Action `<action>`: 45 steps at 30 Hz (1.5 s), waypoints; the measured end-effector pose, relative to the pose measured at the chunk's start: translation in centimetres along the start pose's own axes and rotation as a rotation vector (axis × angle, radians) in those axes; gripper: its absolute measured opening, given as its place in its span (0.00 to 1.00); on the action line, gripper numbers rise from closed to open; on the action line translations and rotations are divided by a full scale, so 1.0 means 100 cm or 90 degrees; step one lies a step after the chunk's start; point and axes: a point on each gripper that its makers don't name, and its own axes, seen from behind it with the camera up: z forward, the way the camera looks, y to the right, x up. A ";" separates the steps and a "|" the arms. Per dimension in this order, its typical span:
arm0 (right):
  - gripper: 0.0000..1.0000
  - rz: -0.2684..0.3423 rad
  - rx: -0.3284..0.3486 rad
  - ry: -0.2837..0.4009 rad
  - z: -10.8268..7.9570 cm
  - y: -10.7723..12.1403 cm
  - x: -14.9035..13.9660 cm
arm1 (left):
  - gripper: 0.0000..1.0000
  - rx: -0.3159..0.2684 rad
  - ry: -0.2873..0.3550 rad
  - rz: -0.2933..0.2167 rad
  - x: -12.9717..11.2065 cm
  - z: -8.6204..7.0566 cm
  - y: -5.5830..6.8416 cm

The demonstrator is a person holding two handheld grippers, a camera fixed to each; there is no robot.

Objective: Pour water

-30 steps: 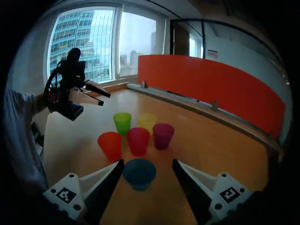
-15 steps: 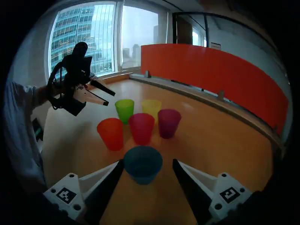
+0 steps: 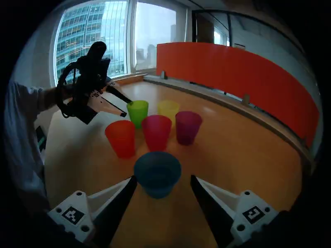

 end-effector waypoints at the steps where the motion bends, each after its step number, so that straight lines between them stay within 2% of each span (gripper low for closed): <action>1: 1.00 0.000 0.000 -0.002 0.001 0.000 -0.001 | 0.97 -0.001 -0.001 0.000 0.000 0.002 0.000; 9: 1.00 0.000 0.004 -0.008 0.004 -0.002 -0.004 | 0.98 -0.005 -0.006 0.001 0.005 0.019 -0.003; 21: 1.00 -0.001 0.009 -0.008 0.007 -0.003 -0.004 | 0.97 -0.007 -0.006 0.009 0.015 0.030 -0.004; 28: 1.00 -0.002 0.010 -0.008 0.007 -0.004 -0.004 | 0.97 -0.002 -0.007 0.005 0.015 0.031 -0.006; 32: 1.00 0.000 0.011 -0.008 0.008 -0.004 -0.004 | 0.89 0.001 -0.007 0.005 0.015 0.031 -0.007; 45: 1.00 -0.003 0.012 -0.007 0.014 -0.005 -0.002 | 0.88 0.001 0.015 -0.001 0.026 0.020 -0.007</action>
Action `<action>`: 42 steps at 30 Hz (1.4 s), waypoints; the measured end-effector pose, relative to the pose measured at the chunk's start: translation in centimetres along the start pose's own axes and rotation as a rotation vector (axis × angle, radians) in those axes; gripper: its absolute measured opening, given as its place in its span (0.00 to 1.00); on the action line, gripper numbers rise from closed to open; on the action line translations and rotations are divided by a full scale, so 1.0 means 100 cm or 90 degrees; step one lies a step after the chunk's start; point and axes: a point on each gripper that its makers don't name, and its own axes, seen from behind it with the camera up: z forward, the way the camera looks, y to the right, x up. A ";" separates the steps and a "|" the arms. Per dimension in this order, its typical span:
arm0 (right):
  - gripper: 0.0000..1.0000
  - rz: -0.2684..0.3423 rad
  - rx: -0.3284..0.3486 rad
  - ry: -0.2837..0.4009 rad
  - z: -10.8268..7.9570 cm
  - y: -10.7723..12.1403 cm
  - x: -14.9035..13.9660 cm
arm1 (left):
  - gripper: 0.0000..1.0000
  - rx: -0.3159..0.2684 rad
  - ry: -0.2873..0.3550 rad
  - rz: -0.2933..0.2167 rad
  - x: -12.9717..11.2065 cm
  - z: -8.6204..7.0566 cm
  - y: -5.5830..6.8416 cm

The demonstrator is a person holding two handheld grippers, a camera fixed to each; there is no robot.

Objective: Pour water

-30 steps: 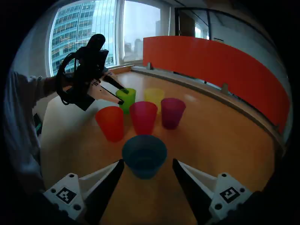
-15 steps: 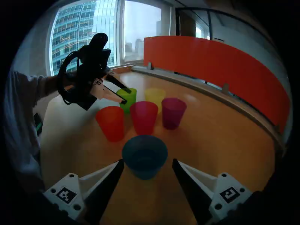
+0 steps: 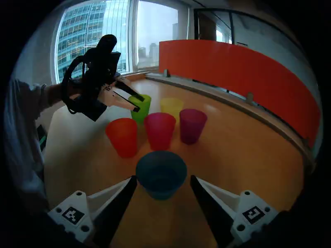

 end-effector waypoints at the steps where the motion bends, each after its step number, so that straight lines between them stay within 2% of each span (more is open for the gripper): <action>1: 1.00 -0.001 0.000 -0.001 0.001 0.000 0.000 | 0.88 0.001 0.003 -0.001 0.001 -0.002 0.000; 14: 1.00 -0.022 -0.003 -0.005 0.020 -0.002 -0.004 | 0.88 0.016 0.044 -0.013 0.017 -0.030 -0.004; 21: 0.93 -0.031 -0.012 0.003 0.023 0.001 -0.004 | 0.88 0.023 0.067 -0.020 0.024 -0.047 -0.004; 32: 0.91 -0.034 -0.017 0.024 0.021 -0.003 0.001 | 0.88 0.031 0.095 -0.025 0.030 -0.065 0.000; 42: 0.91 -0.028 -0.032 0.090 0.001 -0.008 0.041 | 0.88 0.031 0.134 -0.017 0.045 -0.088 0.016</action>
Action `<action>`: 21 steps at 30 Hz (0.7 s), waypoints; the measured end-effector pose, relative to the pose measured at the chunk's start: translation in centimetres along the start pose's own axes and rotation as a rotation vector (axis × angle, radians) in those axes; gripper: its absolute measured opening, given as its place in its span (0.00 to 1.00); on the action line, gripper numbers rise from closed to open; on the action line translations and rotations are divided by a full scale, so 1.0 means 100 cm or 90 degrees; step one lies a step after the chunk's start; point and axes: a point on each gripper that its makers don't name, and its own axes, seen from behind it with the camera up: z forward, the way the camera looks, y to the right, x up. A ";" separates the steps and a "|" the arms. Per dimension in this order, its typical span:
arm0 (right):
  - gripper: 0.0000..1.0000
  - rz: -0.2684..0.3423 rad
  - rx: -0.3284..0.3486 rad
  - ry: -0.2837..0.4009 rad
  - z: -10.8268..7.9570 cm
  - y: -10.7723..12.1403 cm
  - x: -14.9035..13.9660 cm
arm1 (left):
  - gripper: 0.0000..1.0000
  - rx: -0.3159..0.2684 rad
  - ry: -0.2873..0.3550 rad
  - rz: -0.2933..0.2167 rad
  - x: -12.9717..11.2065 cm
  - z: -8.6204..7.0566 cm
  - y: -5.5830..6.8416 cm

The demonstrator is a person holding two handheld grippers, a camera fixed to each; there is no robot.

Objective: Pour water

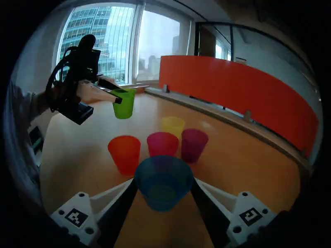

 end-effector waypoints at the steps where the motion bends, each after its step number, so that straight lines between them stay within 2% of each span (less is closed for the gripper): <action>1: 0.91 0.001 -0.002 0.007 -0.002 0.000 0.004 | 0.88 -0.001 0.005 0.000 0.003 -0.002 0.002; 15: 0.91 0.002 -0.020 0.108 -0.026 -0.005 0.066 | 0.88 -0.004 0.091 -0.007 0.041 -0.042 0.028; 21: 0.91 -0.001 -0.022 0.140 -0.032 -0.007 0.088 | 0.88 -0.011 0.122 -0.019 0.052 -0.053 0.039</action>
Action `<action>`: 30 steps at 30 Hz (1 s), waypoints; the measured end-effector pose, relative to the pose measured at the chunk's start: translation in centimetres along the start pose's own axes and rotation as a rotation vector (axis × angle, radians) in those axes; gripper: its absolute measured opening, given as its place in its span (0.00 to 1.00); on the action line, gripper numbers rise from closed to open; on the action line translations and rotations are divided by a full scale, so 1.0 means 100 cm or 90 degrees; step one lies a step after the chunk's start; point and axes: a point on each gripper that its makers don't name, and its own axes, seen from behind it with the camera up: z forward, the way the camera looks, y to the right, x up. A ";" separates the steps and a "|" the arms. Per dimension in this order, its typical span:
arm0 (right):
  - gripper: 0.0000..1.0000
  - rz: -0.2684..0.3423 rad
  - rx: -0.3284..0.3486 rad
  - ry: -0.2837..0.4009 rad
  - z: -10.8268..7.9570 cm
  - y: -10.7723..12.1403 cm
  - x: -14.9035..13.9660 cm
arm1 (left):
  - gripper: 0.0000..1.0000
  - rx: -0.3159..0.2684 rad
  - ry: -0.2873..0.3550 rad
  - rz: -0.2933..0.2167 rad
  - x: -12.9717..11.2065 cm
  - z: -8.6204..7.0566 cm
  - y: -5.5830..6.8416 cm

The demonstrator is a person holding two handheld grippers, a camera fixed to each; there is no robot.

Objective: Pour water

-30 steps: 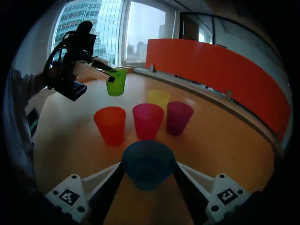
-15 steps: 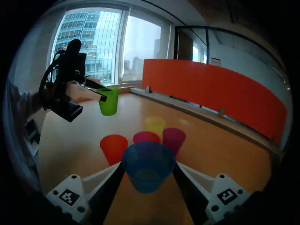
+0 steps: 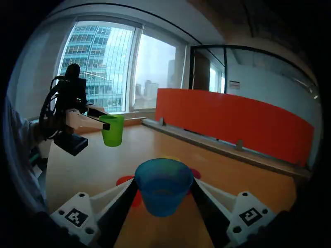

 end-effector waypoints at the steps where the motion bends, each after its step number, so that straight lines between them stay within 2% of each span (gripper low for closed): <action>1: 0.91 0.000 0.001 0.004 0.000 0.000 0.003 | 0.88 -0.001 0.004 -0.001 0.001 -0.001 0.002; 14: 0.91 -0.005 0.009 0.028 0.002 -0.003 0.022 | 0.88 -0.013 0.037 0.026 0.009 -0.007 0.024; 23: 0.91 -0.027 0.022 0.039 0.005 -0.006 0.038 | 0.88 -0.027 0.047 0.019 0.008 -0.007 0.037; 30: 0.91 -0.036 0.024 0.057 0.008 -0.007 0.056 | 0.88 -0.031 0.050 0.027 0.004 -0.006 0.045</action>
